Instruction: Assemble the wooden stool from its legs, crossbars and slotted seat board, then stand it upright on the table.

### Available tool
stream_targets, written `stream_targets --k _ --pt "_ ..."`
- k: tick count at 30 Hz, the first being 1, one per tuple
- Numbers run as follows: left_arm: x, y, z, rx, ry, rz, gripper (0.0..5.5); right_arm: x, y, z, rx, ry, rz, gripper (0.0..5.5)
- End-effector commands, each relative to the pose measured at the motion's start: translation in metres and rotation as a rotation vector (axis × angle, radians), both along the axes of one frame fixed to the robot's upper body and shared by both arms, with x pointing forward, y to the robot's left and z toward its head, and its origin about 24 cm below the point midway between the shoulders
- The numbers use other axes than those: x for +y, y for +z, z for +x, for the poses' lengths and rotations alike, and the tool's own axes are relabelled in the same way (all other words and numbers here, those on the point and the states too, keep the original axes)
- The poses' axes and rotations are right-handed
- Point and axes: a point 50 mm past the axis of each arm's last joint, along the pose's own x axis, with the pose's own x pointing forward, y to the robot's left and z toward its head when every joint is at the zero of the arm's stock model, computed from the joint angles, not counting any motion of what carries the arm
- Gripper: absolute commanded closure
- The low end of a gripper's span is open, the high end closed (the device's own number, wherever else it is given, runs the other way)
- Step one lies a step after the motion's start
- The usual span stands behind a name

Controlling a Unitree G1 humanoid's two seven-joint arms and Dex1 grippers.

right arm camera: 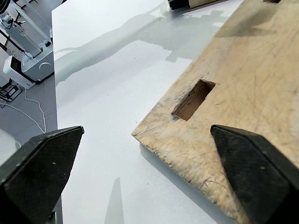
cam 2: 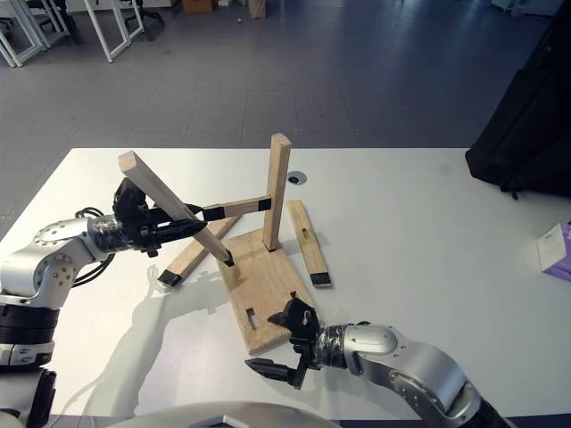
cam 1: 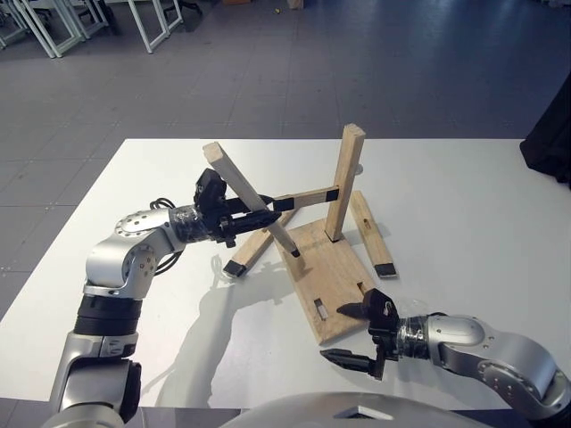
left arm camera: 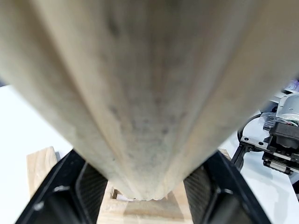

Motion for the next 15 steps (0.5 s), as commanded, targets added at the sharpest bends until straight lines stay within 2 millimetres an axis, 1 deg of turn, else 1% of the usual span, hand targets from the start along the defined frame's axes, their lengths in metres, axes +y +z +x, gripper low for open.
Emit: stream_targets --k 1,4,8,12,15 --pt "0.004 -0.011 0.004 0.027 0.003 0.009 3.44 -0.001 -0.004 -0.001 0.003 0.013 -0.022 0.48" --pt "-0.001 -0.022 0.009 0.03 0.033 -0.011 3.44 -0.002 -0.005 -0.001 -0.002 0.032 -0.033 0.48" --pt "0.001 -0.024 0.013 0.019 0.065 -0.025 3.44 -0.005 -0.009 -0.001 0.007 0.056 -0.066 0.48" --pt "0.003 -0.018 0.015 0.004 0.052 -0.035 3.44 -0.007 -0.011 -0.001 0.037 0.061 -0.066 0.48" --pt "0.002 -0.006 0.015 -0.01 0.006 -0.065 3.44 -0.01 -0.012 -0.004 0.072 0.064 -0.065 0.48"
